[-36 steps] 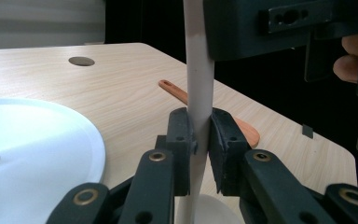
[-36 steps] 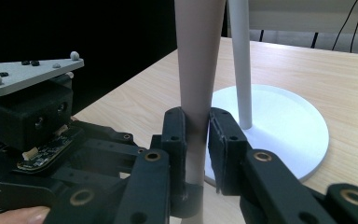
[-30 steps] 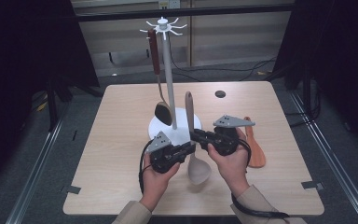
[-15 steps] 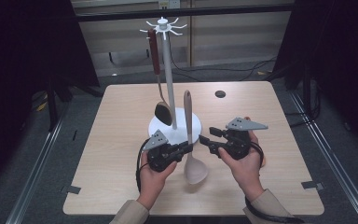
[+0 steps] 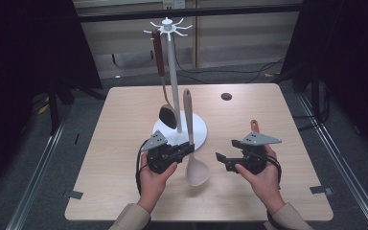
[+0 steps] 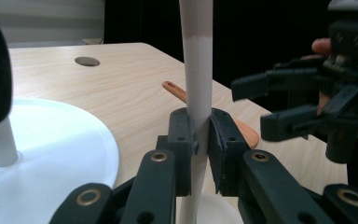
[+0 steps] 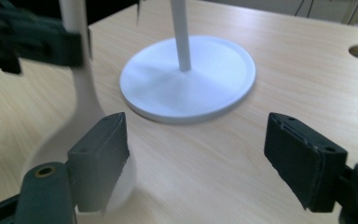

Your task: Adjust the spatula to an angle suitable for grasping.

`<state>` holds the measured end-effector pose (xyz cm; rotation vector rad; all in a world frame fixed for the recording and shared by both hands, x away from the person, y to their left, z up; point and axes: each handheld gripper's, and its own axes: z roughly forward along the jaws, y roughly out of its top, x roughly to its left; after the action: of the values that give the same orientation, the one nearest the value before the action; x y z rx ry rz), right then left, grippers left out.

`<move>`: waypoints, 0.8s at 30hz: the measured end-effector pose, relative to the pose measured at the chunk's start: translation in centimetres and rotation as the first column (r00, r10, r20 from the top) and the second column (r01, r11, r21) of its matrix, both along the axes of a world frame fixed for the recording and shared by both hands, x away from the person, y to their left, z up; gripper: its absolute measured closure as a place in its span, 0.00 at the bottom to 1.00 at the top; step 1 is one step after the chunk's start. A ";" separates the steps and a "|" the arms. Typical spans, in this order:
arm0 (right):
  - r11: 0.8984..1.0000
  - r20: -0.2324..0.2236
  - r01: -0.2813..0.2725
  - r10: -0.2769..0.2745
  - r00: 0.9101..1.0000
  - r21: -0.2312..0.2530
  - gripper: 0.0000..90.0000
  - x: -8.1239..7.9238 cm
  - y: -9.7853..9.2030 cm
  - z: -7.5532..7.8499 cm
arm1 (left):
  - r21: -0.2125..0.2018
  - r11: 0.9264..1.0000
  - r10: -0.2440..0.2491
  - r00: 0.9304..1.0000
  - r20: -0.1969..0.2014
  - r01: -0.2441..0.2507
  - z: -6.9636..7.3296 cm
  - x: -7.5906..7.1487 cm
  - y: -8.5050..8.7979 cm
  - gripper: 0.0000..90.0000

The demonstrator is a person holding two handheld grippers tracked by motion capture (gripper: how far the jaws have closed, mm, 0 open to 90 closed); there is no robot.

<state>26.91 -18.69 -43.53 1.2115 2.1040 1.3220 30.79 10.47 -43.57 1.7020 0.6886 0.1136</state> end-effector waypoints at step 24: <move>0.998 -0.057 -0.007 0.004 0.998 -0.056 0.11 0.3 -0.8 -1.7 | -0.016 1.000 -0.025 0.997 0.076 0.026 3.7 1.3 2.0 0.89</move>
<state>27.22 -19.45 -45.19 1.2346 2.1699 1.2358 32.08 12.46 -39.91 1.6814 0.6095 0.1533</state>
